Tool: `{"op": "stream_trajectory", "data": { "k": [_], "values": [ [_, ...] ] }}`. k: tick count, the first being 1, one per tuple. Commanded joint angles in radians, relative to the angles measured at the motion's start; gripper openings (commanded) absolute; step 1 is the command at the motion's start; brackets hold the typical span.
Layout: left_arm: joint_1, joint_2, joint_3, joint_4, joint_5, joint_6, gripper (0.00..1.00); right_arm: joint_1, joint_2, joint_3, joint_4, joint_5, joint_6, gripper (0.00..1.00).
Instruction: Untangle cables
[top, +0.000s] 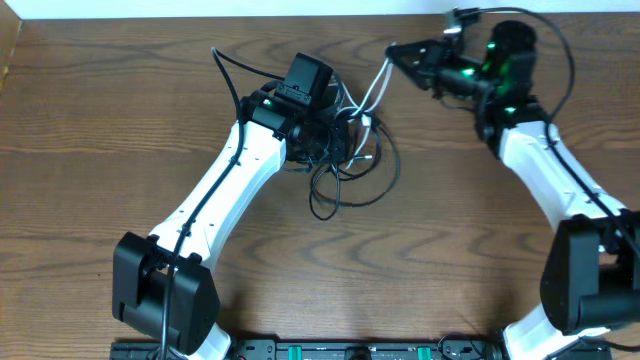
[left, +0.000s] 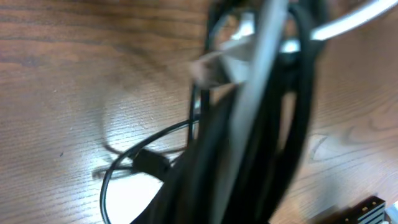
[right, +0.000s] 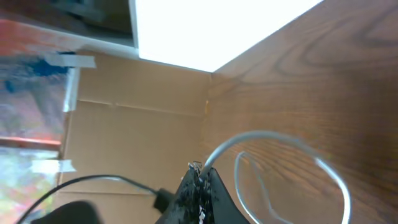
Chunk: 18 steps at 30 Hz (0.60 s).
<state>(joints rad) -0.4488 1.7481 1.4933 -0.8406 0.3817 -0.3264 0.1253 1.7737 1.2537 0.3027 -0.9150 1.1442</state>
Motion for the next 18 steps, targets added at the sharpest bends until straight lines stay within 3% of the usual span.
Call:
{"op": "stream_trajectory", "data": {
  "k": [1, 8, 14, 18],
  "values": [
    [-0.002, -0.001, 0.016, -0.01, -0.014, 0.0, 0.28, -0.013, -0.036, 0.008, -0.021, -0.073, -0.01, 0.01],
    [-0.002, -0.001, 0.016, -0.016, -0.013, 0.095, 0.42, 0.013, -0.036, 0.008, -0.227, -0.071, -0.191, 0.01],
    [-0.002, -0.001, 0.016, -0.011, -0.013, 0.178, 0.43, 0.069, -0.036, 0.008, -0.423, 0.001, -0.331, 0.01],
    [-0.002, 0.007, 0.016, 0.018, -0.012, 0.189, 0.43, 0.076, -0.036, 0.008, -0.455, 0.003, -0.348, 0.01]
  ]
}}
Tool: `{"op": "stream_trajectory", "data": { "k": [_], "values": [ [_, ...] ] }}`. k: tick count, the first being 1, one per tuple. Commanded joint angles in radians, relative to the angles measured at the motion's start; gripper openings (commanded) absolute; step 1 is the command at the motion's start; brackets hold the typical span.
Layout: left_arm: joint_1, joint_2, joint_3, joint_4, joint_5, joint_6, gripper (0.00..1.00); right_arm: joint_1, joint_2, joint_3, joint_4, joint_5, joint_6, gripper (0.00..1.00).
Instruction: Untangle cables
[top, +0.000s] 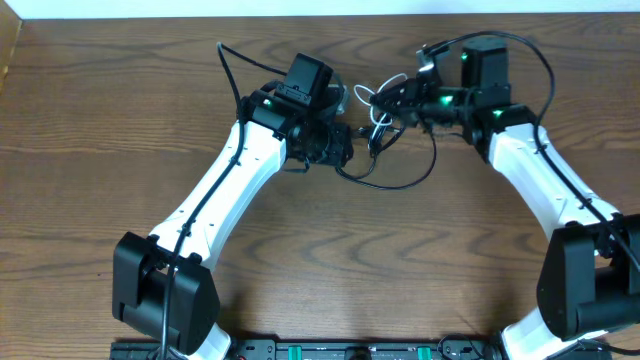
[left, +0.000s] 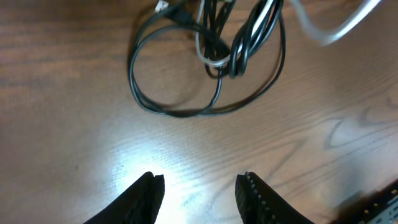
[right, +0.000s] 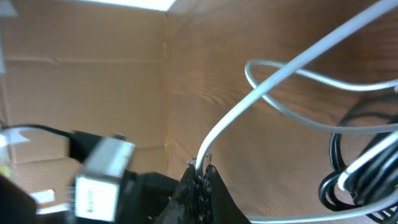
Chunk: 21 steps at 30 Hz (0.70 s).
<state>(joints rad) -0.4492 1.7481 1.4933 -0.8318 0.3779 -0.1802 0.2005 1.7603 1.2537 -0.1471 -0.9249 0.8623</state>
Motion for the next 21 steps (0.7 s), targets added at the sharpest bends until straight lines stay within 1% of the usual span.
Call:
{"op": "stream_trajectory", "data": {
  "k": [1, 3, 4, 7, 14, 18, 21],
  "values": [
    [-0.001, 0.011, 0.016, 0.021, -0.005, 0.043, 0.43, 0.0, -0.023, 0.008, -0.005, 0.013, -0.068, 0.01],
    [-0.001, 0.023, 0.016, 0.043, 0.024, 0.054, 0.44, -0.006, -0.023, 0.008, -0.005, 0.013, -0.068, 0.01],
    [-0.001, 0.029, 0.016, 0.056, 0.049, 0.061, 0.46, -0.013, -0.023, 0.008, -0.005, 0.013, -0.068, 0.01],
    [-0.001, 0.056, 0.016, 0.1, 0.147, 0.098, 0.49, -0.036, -0.023, 0.008, -0.007, -0.007, -0.072, 0.01],
    [-0.002, 0.144, 0.016, 0.237, 0.297, 0.098, 0.55, -0.117, -0.023, 0.008, -0.009, -0.121, -0.107, 0.01],
    [-0.002, 0.183, 0.016, 0.315, 0.367, 0.097, 0.56, -0.141, -0.023, 0.008, -0.059, -0.129, -0.158, 0.01],
    [-0.002, 0.195, 0.016, 0.368, 0.389, 0.093, 0.56, -0.148, -0.023, 0.008, -0.126, -0.124, -0.22, 0.01]
  ]
}}
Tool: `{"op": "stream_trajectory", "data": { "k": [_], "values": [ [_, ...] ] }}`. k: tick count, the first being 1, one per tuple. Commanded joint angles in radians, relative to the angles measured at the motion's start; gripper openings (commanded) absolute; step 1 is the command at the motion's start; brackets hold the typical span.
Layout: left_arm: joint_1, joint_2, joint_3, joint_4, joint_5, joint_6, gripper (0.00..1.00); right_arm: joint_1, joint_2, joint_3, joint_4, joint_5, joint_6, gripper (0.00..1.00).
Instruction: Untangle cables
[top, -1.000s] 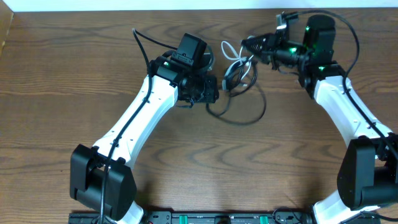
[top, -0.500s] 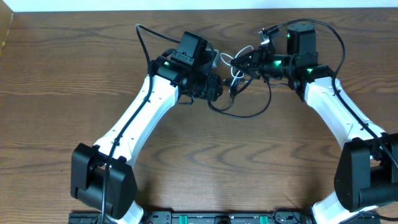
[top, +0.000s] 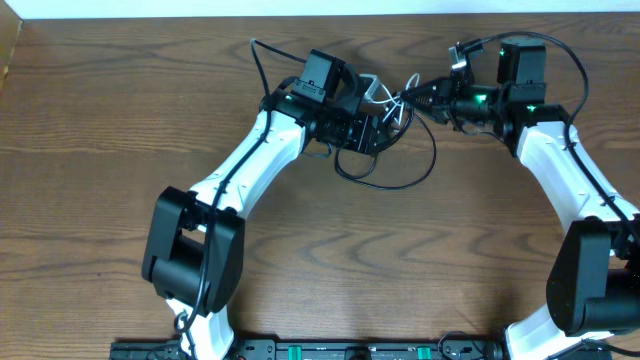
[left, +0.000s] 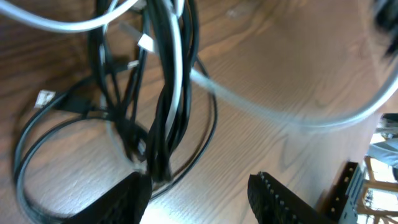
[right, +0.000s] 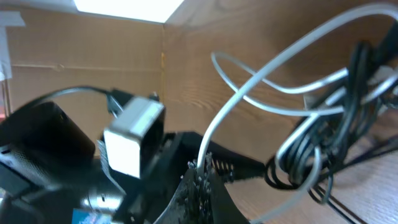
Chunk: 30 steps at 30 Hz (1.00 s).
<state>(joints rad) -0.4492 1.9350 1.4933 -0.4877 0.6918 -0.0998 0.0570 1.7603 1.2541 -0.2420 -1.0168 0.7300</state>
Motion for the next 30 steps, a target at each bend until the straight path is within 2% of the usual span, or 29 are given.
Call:
{"op": "stream_trajectory", "data": {
  "k": [1, 8, 14, 19, 24, 27, 30],
  "values": [
    [-0.004, 0.008, 0.016, 0.043, 0.076, 0.013, 0.56, -0.004, -0.023, 0.007, -0.049, -0.029, -0.106, 0.01],
    [-0.016, 0.008, 0.016, 0.154, 0.073, 0.013, 0.56, -0.005, -0.023, 0.007, -0.092, -0.029, -0.144, 0.01],
    [-0.035, 0.027, 0.016, 0.161, -0.069, 0.011, 0.56, -0.006, -0.023, 0.007, -0.091, -0.03, -0.149, 0.01],
    [-0.032, 0.059, 0.016, 0.189, -0.133, -0.048, 0.56, -0.008, -0.023, 0.007, -0.091, -0.03, -0.161, 0.01],
    [-0.033, 0.096, 0.016, 0.238, -0.136, -0.09, 0.54, -0.021, -0.023, 0.007, -0.091, -0.037, -0.163, 0.01],
    [-0.032, 0.103, 0.016, 0.251, -0.136, -0.097, 0.45, -0.028, -0.023, 0.007, -0.091, -0.038, -0.164, 0.01],
    [-0.027, 0.102, 0.016, 0.259, -0.135, -0.103, 0.21, -0.032, -0.023, 0.007, -0.091, -0.037, -0.171, 0.01]
  ]
}}
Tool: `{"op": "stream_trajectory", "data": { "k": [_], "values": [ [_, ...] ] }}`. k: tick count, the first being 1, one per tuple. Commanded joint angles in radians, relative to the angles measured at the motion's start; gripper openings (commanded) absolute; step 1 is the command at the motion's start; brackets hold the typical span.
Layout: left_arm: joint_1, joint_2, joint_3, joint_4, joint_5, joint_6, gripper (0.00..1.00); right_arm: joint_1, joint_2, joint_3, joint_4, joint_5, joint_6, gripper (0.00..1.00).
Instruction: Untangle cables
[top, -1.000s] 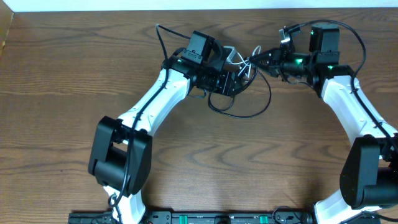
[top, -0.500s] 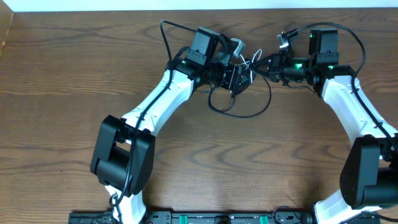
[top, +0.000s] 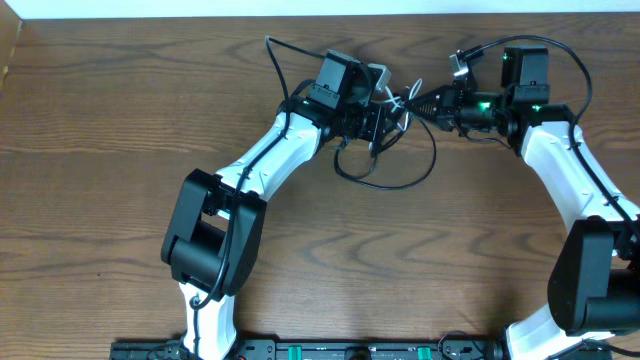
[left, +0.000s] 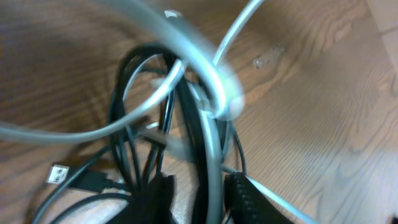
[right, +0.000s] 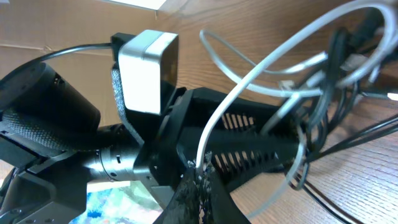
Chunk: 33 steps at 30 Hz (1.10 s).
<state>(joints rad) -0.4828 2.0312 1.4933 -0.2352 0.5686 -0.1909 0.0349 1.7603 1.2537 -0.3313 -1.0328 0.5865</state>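
The tangle of black cables (top: 375, 130) and a white cable (top: 398, 104) lies at the back middle of the table. One black loop (top: 405, 180) trails toward the front. My right gripper (top: 416, 100) is shut on the white cable (right: 249, 87), which rises from its tips (right: 200, 169). My left gripper (top: 382, 122) is down in the tangle. Its fingers (left: 245, 199) straddle a black strand and the grey-white cable (left: 211, 155), with a sliver of wood showing between them. A black plug (left: 93, 182) lies to the left.
The left arm's wrist camera (right: 146, 56) and fingers fill the right wrist view, very near my right gripper. A power strip (top: 350, 351) runs along the table's front edge. A cardboard wall (top: 8, 40) stands at the far left.
My left gripper has moved a little further right into the tangle, and its jaws have narrowed around a black strand and the white cable. My right gripper holds the white cable in nearly the same place.
At first my left gripper was buried in the tangle while my right held the white cable up at the far right. The left then stood open above the pile as the right came closer. Later the left reached wide open to the tangle, and now straddles it.
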Motion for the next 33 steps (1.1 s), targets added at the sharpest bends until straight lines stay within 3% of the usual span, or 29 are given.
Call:
{"op": "stream_trajectory", "data": {
  "k": [1, 3, 8, 14, 22, 29, 33],
  "values": [
    [0.008, 0.006, 0.016, 0.007, -0.012, -0.019, 0.14, -0.011, -0.023, 0.008, -0.002, -0.021, -0.027, 0.01],
    [0.01, 0.006, 0.016, 0.01, -0.012, -0.042, 0.08, -0.015, -0.023, 0.008, -0.001, -0.02, -0.027, 0.01],
    [0.01, 0.006, 0.016, 0.009, -0.013, -0.051, 0.08, -0.029, -0.023, 0.008, 0.006, -0.026, -0.026, 0.01],
    [0.02, 0.006, 0.016, -0.008, -0.021, -0.052, 0.08, -0.048, -0.051, 0.008, 0.115, -0.165, 0.027, 0.01],
    [0.044, 0.006, 0.016, -0.068, -0.042, -0.051, 0.08, -0.148, -0.207, 0.008, 0.214, -0.172, 0.116, 0.01],
    [0.044, 0.006, 0.016, -0.067, -0.034, -0.051, 0.08, -0.231, -0.306, 0.008, 0.192, -0.17, 0.099, 0.01],
    [0.047, 0.001, 0.016, -0.066, 0.047, -0.051, 0.08, -0.206, -0.301, 0.008, 0.034, -0.077, -0.001, 0.04]
  ]
}}
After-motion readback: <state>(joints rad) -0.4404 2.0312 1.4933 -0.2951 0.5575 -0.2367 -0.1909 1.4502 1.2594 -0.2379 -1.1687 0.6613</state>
